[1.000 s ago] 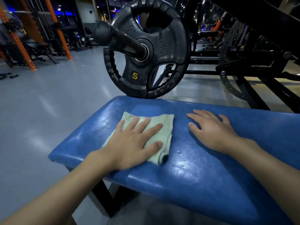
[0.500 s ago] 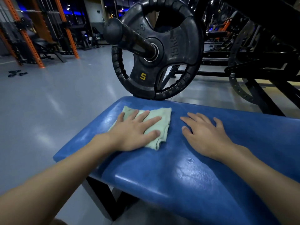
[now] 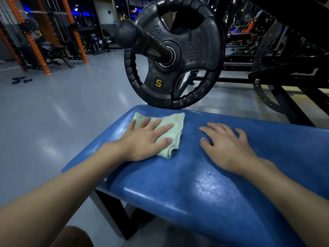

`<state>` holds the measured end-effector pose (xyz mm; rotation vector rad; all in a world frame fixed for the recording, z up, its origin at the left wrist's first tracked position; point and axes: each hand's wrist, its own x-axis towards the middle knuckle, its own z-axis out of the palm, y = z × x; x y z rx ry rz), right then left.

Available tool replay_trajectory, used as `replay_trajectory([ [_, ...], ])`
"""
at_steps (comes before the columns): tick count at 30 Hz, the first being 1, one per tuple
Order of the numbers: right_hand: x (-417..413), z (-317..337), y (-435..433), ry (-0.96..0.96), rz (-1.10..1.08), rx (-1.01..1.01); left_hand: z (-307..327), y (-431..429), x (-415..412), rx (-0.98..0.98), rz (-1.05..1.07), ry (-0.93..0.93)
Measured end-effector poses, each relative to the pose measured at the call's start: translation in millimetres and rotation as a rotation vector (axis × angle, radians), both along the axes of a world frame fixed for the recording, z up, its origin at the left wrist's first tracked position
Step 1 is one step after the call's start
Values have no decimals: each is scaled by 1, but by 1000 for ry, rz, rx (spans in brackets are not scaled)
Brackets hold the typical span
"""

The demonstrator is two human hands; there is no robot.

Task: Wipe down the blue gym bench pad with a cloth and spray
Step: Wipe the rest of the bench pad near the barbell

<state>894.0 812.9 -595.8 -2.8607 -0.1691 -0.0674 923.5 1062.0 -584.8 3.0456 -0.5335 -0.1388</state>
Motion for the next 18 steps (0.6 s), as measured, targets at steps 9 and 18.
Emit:
replay_trajectory([
  [9,-1,17,17,5,22,-129,-5,51,-125,-13,-27,-80],
  [18,6,-1,40,25,61,-30,-2,44,2,22,64,-24],
])
